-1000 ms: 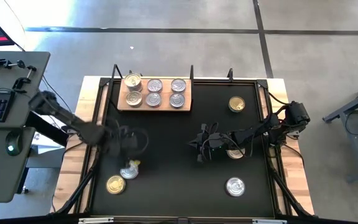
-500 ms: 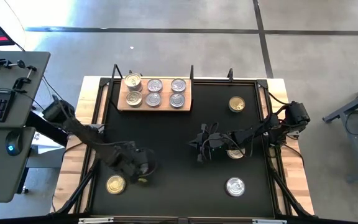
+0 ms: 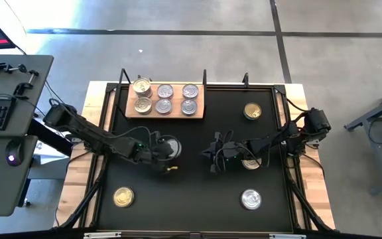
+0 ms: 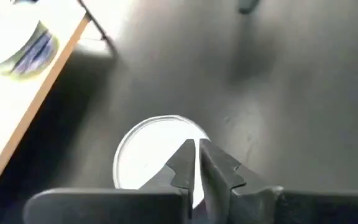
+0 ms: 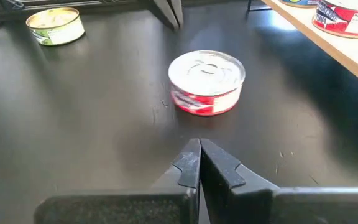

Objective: Stack canned seafood by type on shelf
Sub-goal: Stack the red tuna can on top of the red tuna can on the shelf

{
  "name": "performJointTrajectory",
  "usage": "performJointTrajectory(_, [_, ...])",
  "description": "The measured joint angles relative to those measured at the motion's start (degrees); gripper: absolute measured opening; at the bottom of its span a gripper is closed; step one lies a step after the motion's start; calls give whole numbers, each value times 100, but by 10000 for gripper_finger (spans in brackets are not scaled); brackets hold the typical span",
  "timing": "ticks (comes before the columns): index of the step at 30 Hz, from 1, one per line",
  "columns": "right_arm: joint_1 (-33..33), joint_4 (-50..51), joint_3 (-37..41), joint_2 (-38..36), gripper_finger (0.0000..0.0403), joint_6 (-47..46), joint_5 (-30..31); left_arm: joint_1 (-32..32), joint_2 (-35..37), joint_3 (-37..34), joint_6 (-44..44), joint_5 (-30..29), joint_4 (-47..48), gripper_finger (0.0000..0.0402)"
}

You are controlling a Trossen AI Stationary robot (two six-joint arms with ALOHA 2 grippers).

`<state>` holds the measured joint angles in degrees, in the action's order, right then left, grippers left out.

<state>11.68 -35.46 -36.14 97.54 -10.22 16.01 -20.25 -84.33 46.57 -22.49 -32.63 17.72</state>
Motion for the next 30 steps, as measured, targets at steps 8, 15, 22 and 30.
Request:
performJointTrajectory(8, [0, 0, 0, 0, 0, -3, 7, 108, -669, -3, 1417, 249, -1023, 113])
performJointTrajectory(15, [0, 10, 0, 0, 0, -5, 7, 197, -1634, 7, 1455, -80, -1411, 168])
performJointTrajectory(22, [0, 11, 0, 0, 0, 11, 9, -92, -1984, 9, 1501, -1119, -1342, 130])
performJointTrajectory(30, [-2, 11, 0, 0, 0, -2, 11, -550, -1806, -3, 1519, -1317, -1248, 71])
